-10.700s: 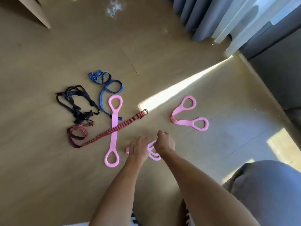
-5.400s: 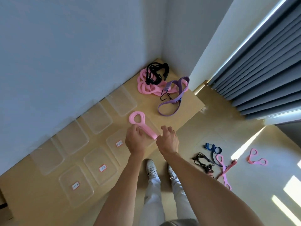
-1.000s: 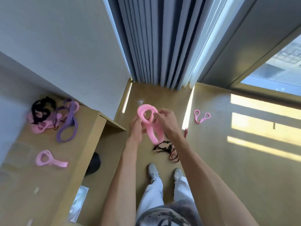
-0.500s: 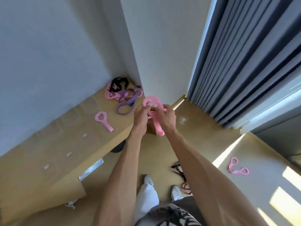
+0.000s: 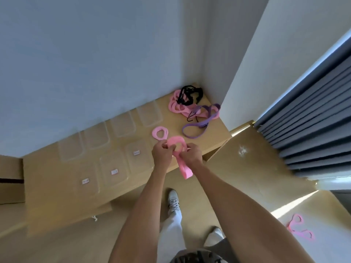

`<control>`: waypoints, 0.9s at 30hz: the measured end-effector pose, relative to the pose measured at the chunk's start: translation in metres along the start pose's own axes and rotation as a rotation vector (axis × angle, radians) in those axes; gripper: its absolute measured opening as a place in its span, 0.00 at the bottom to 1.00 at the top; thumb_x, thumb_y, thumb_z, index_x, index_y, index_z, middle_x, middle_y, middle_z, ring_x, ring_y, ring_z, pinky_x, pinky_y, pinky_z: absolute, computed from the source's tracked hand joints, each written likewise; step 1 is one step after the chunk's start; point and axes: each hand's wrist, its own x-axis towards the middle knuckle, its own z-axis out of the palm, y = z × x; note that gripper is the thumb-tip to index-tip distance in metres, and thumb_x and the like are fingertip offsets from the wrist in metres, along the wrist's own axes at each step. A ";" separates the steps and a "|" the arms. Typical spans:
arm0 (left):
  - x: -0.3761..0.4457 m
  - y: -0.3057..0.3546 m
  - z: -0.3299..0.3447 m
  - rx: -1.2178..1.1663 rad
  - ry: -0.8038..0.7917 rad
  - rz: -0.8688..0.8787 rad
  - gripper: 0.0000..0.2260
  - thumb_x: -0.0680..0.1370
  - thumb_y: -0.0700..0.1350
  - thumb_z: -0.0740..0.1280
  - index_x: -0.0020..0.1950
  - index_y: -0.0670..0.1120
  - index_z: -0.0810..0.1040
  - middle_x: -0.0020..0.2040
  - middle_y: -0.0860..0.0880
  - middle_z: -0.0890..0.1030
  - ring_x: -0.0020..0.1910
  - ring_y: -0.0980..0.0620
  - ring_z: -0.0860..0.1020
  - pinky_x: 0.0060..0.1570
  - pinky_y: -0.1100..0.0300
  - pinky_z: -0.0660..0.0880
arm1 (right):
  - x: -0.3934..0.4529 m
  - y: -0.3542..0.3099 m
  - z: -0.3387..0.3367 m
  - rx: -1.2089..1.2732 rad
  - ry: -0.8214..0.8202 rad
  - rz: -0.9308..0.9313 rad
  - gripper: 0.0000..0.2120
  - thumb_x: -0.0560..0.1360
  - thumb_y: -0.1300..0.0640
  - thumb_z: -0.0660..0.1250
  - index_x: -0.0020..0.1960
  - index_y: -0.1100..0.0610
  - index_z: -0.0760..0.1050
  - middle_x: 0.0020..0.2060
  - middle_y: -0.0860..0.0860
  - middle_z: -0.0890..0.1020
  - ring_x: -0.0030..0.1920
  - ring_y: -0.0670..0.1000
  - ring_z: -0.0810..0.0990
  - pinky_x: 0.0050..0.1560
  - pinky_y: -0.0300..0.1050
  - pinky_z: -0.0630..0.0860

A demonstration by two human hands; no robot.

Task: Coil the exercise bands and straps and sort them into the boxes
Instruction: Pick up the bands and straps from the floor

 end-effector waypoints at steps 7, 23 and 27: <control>0.106 -0.033 -0.020 0.020 0.084 -0.088 0.09 0.72 0.41 0.76 0.50 0.43 0.81 0.43 0.49 0.81 0.45 0.47 0.79 0.47 0.58 0.74 | 0.076 -0.029 0.072 -0.046 0.071 0.054 0.14 0.73 0.66 0.66 0.58 0.60 0.80 0.50 0.58 0.84 0.47 0.57 0.81 0.43 0.42 0.72; 0.169 -0.070 0.001 0.116 0.181 0.042 0.03 0.76 0.39 0.70 0.43 0.42 0.78 0.35 0.51 0.77 0.36 0.48 0.74 0.34 0.59 0.64 | 0.145 -0.020 0.116 -0.206 0.143 0.084 0.14 0.72 0.64 0.65 0.56 0.55 0.80 0.43 0.57 0.84 0.41 0.59 0.82 0.37 0.47 0.77; 0.168 -0.069 0.000 0.106 0.171 0.005 0.04 0.76 0.39 0.70 0.43 0.40 0.78 0.37 0.47 0.79 0.37 0.46 0.75 0.37 0.56 0.67 | 0.148 -0.022 0.121 -0.273 0.131 0.101 0.11 0.72 0.61 0.66 0.53 0.53 0.79 0.43 0.54 0.83 0.41 0.58 0.81 0.38 0.49 0.79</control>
